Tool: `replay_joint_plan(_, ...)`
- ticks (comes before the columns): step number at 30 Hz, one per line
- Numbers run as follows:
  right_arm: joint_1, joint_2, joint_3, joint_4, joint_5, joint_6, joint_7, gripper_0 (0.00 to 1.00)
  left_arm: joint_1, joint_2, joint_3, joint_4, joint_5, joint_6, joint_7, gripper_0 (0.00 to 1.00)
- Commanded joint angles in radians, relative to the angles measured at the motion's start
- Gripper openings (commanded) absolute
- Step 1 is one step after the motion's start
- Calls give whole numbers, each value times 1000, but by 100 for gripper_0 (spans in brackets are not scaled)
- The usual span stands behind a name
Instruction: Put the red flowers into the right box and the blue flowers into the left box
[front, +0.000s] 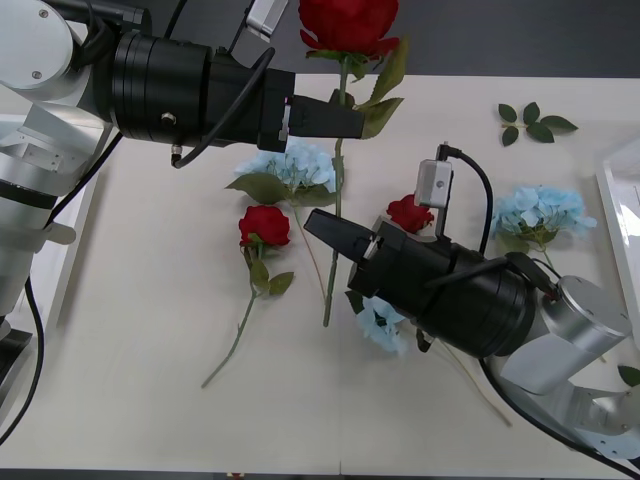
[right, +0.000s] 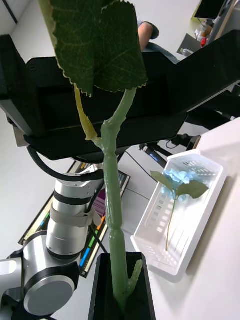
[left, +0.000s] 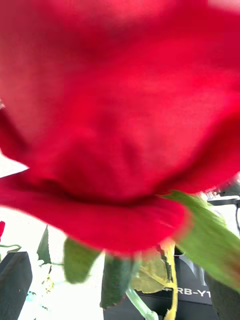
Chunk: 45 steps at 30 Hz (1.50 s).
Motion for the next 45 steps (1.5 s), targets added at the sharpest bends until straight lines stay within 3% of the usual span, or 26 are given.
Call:
replay_joint_plan(1,-17,-73,-17,-37,2,-15,19,0,-22,-8,-2,-11,1,-11,11,100)
replay_joint_plan(9,-18,-299,-43,-12,-64,-44,-13,0,-23,43,26,-11,-10,12,-6,100)
replay_joint_plan(15,-17,-488,-121,123,-72,61,-88,0,-12,72,133,-10,-133,187,-7,100)
replay_joint_plan(23,-17,-659,-193,373,-26,226,-232,0,37,83,246,-11,-263,391,16,100)
replay_joint_plan(34,-17,-778,-235,785,-10,430,-237,0,129,112,240,-71,-509,477,122,100)
replay_joint_plan(45,-18,-805,-272,1005,223,400,-232,0,230,117,92,-269,-750,480,359,100)
